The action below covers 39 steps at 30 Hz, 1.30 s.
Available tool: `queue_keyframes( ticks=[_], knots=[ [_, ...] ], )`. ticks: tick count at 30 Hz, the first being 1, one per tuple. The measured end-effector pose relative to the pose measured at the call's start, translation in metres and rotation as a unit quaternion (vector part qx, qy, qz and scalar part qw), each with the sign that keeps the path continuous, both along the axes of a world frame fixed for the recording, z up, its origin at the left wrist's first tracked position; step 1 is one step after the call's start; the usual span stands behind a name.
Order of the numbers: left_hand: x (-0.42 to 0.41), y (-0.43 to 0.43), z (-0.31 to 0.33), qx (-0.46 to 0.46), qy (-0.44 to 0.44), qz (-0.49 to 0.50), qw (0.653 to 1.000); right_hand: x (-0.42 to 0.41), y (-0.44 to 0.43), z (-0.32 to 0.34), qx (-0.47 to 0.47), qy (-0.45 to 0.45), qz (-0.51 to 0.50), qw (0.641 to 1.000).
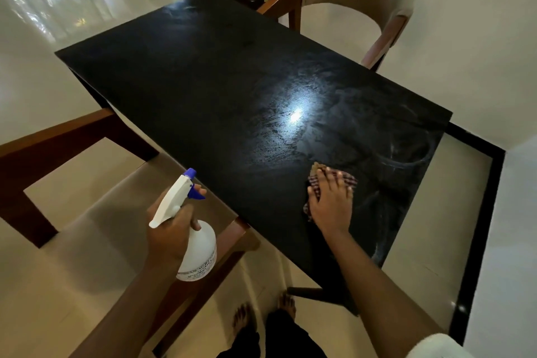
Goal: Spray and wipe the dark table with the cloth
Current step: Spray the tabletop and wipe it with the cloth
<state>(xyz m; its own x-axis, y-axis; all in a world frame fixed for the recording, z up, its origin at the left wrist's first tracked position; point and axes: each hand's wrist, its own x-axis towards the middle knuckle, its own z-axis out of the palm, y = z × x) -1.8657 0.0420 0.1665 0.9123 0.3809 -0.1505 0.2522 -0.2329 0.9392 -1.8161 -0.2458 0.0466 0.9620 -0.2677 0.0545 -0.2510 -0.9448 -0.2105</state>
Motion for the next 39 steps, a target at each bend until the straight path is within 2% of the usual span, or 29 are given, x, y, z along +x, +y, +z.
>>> queue_keyframes(
  ticks=[1, 3, 6, 9, 11, 13, 16, 18, 19, 21, 24, 27, 29, 32, 35, 37, 39],
  knots=[
    [0.000, -0.001, 0.000, -0.003, 0.005, 0.000, 1.000, -0.002, 0.012, 0.001, 0.003, 0.000, 0.004, 1.000],
    [0.001, -0.002, -0.001, -0.007, 0.018, 0.007, 1.000, -0.010, 0.044, 0.001, 0.009, 0.003, 0.082, 0.997],
    [0.005, -0.005, -0.001, -0.007, 0.036, 0.010, 0.999, -0.024, 0.079, -0.001, 0.025, 0.023, 0.256, 0.966],
    [0.013, -0.013, 0.004, -0.022, 0.029, 0.004, 0.999, -0.018, 0.071, -0.001, 0.018, 0.034, 0.345, 0.938],
    [0.023, -0.020, 0.009, -0.053, 0.032, -0.002, 0.998, -0.001, 0.046, -0.001, 0.012, 0.036, 0.311, 0.950],
    [0.034, -0.027, 0.016, -0.074, 0.031, -0.012, 0.997, 0.020, 0.009, 0.001, 0.012, 0.038, 0.200, 0.979],
    [0.056, -0.040, 0.027, -0.045, 0.008, -0.047, 0.998, 0.049, -0.044, 0.005, 0.020, 0.052, 0.052, 0.997],
    [0.070, -0.047, 0.030, -0.021, 0.007, -0.057, 0.998, 0.059, -0.052, 0.009, 0.036, 0.063, 0.011, 0.997],
    [0.076, -0.051, 0.030, -0.018, 0.013, -0.053, 0.998, 0.062, -0.048, 0.010, 0.042, 0.066, 0.015, 0.997],
    [0.086, -0.060, 0.030, -0.017, 0.010, -0.044, 0.999, 0.060, -0.027, 0.012, 0.064, 0.064, 0.092, 0.992],
    [0.100, -0.073, 0.032, 0.006, -0.031, -0.061, 0.998, 0.054, 0.006, 0.011, 0.090, 0.104, 0.286, 0.948],
    [0.115, -0.087, 0.027, 0.001, -0.046, -0.059, 0.997, 0.068, 0.003, 0.007, 0.050, 0.102, 0.375, 0.920],
    [0.124, -0.095, 0.022, 0.003, -0.047, -0.050, 0.998, 0.083, -0.018, 0.006, 0.037, 0.067, 0.343, 0.936],
    [0.134, -0.102, 0.007, -0.001, -0.062, -0.050, 0.997, 0.114, -0.067, 0.005, 0.032, 0.057, 0.193, 0.979],
    [0.137, -0.113, 0.004, -0.007, -0.068, -0.022, 0.997, 0.133, -0.092, 0.010, 0.034, 0.062, 0.087, 0.994],
    [0.137, -0.121, 0.005, -0.011, -0.081, 0.002, 0.997, 0.134, -0.081, 0.008, 0.020, 0.054, 0.082, 0.995],
    [0.138, -0.126, 0.004, -0.010, -0.108, -0.003, 0.994, 0.126, -0.056, 0.005, 0.023, 0.033, 0.157, 0.987]
  ],
)
